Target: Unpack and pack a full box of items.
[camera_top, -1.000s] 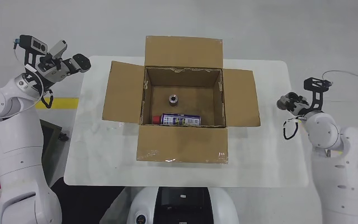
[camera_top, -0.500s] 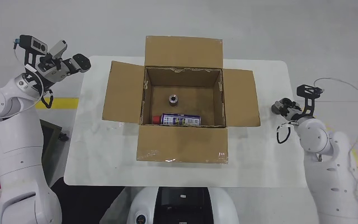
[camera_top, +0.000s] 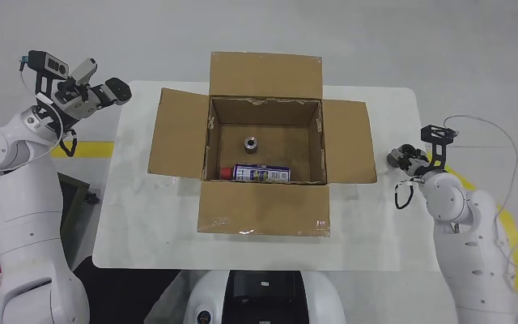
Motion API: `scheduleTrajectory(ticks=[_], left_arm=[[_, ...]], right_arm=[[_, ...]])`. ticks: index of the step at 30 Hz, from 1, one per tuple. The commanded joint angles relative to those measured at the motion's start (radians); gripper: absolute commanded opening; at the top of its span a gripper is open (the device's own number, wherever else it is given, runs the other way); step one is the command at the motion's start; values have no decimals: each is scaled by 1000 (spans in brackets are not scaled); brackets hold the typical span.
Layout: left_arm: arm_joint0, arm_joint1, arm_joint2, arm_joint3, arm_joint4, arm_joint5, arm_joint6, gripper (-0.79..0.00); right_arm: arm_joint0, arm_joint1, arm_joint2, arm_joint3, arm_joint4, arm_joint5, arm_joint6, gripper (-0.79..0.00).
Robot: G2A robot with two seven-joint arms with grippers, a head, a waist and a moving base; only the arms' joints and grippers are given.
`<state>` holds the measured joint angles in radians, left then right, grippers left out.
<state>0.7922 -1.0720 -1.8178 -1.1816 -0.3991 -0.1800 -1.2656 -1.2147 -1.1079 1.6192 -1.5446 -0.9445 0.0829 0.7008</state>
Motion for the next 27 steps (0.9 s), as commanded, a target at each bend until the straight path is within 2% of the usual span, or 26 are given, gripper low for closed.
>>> scheduleTrajectory(ticks=[1, 3, 5, 6, 7, 19, 27], left_arm=[[0, 0, 0, 0, 0, 0, 0, 0], [0, 0, 0, 0, 0, 0, 0, 0], [0, 0, 0, 0, 0, 0, 0, 0], [0, 0, 0, 0, 0, 0, 0, 0], [0, 0, 0, 0, 0, 0, 0, 0], [0, 0, 0, 0, 0, 0, 0, 0], [0, 0, 0, 0, 0, 0, 0, 0]], right_arm=[[-2, 1, -2, -2, -2, -8, 9, -342], [-4, 1, -4, -3, -5, -13, 15, -336], [-6, 2, -5, -5, -6, -17, 16, -289], [-7, 2, -5, -8, -6, -18, 16, -68], [-8, 2, -3, -13, -6, -16, 14, 0], [-47, 7, 69, -169, 25, 17, -33, 0], [15, 10, 59, -260, 69, -32, 10, 0]])
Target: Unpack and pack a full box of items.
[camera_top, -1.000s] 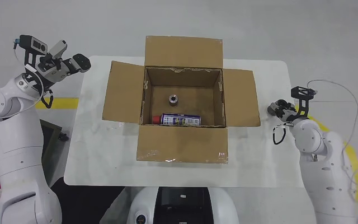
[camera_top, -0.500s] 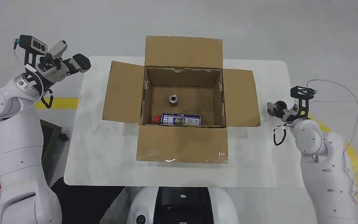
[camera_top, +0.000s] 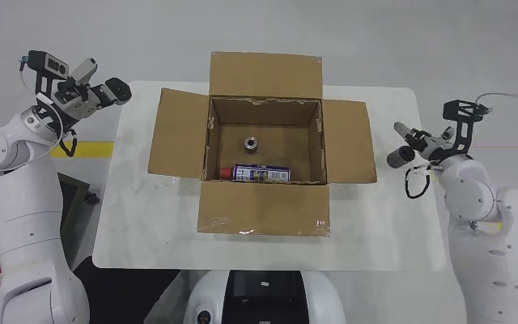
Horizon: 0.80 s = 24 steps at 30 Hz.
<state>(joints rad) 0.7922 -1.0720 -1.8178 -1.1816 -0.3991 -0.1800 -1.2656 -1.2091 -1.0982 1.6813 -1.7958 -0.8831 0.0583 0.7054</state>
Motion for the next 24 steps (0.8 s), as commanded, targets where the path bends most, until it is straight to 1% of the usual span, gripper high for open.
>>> scheduleTrajectory(ticks=[1, 5, 8, 11, 20, 24], left_arm=[[0, 0, 0, 0, 0, 0, 0, 0], [0, 0, 0, 0, 0, 0, 0, 0], [0, 0, 0, 0, 0, 0, 0, 0], [0, 0, 0, 0, 0, 0, 0, 0], [0, 0, 0, 0, 0, 0, 0, 0], [0, 0, 0, 0, 0, 0, 0, 0]], right_arm=[[21, 1, -6, -20, 16, -13, 12, 0], [69, 0, -41, -63, 52, -50, 37, 0], [103, -2, -82, -92, 97, -81, 54, 0], [136, -3, -129, -117, 109, -105, 72, 0], [228, -11, -253, -135, 196, -172, 108, 0], [255, -16, -325, -139, 231, -208, 127, 0]])
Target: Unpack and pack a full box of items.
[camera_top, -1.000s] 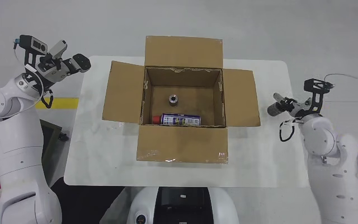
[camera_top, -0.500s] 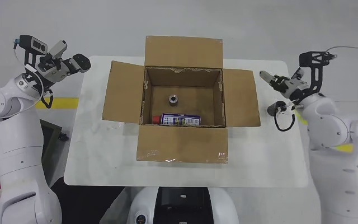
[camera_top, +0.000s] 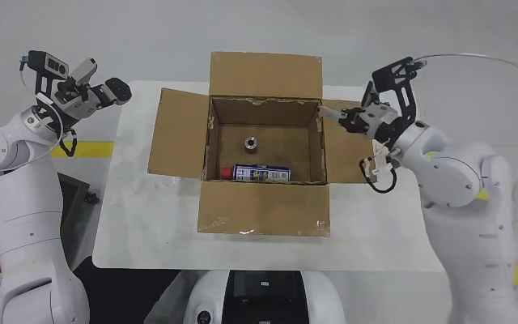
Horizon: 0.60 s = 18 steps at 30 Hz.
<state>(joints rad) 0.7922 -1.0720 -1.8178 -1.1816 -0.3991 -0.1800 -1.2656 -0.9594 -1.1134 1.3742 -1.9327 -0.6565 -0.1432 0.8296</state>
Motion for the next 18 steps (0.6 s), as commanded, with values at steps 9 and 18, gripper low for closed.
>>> scheduleTrajectory(ticks=[9, 18], left_arm=[[0, 0, 0, 0, 0, 0, 0, 0], [0, 0, 0, 0, 0, 0, 0, 0]], right_arm=[[86, -17, -168, 30, -3, -28, 18, 0], [197, -41, -327, 118, 20, -57, 96, 0]])
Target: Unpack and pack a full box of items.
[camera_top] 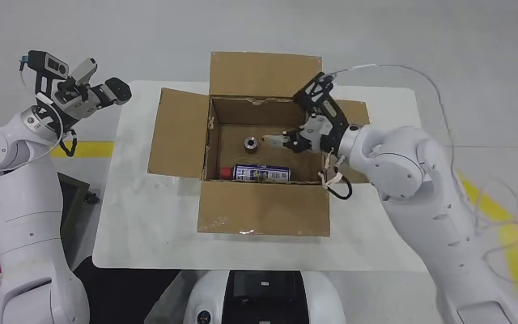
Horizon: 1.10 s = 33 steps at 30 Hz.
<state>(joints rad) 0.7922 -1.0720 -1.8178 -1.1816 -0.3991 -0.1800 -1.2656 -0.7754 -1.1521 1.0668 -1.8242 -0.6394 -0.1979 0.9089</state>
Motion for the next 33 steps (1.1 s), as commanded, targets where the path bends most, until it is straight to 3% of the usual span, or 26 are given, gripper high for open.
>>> scheduleTrajectory(ticks=[1, 7, 18, 33], left_arm=[[0, 0, 0, 0, 0, 0, 0, 0], [0, 0, 0, 0, 0, 0, 0, 0], [0, 0, 0, 0, 0, 0, 0, 0], [0, 0, 0, 0, 0, 0, 0, 0]], right_arm=[[26, -6, -37, 20, 5, -3, 23, 0], [86, -29, -125, 98, 48, -14, 23, 0], [195, -85, -311, 240, -72, 4, -20, 0], [323, -167, -436, 497, -81, -16, -43, 0]])
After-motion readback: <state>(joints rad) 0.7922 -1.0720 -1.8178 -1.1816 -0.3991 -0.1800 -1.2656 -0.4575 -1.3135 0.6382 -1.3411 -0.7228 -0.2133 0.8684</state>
